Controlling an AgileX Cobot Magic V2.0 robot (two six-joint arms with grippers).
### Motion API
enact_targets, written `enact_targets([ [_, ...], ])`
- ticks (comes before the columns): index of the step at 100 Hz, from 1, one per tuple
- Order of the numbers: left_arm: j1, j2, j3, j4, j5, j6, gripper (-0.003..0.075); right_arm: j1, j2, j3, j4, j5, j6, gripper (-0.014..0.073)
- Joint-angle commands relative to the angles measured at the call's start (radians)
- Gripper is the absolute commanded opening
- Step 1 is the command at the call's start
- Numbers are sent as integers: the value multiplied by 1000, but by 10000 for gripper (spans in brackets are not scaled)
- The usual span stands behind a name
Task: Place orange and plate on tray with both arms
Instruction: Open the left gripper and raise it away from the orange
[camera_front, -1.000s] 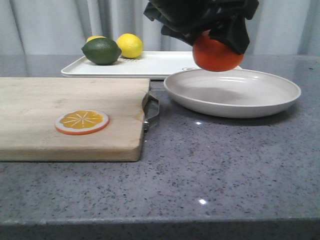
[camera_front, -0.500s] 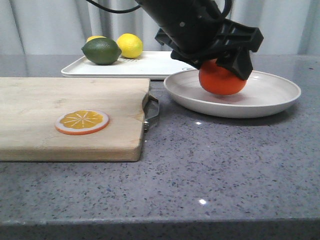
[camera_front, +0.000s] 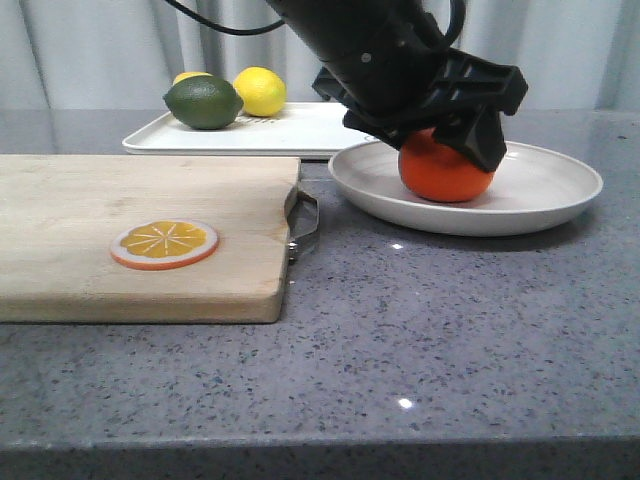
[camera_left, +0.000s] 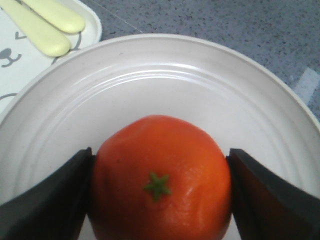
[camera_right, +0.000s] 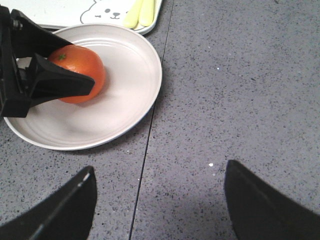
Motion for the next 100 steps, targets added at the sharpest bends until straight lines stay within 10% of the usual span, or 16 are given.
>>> enact_targets([
  [1, -5, -41, -27, -18, -24, 3, 369, -3, 3, -36, 2, -69, -1, 541],
  [21, -9, -43, -27, -18, -18, 3, 709, -3, 3, -36, 2, -69, -1, 541],
  [100, 67, -467, 174, 37, -134, 1, 691, -3, 3, -34, 2, -60, -1, 541],
])
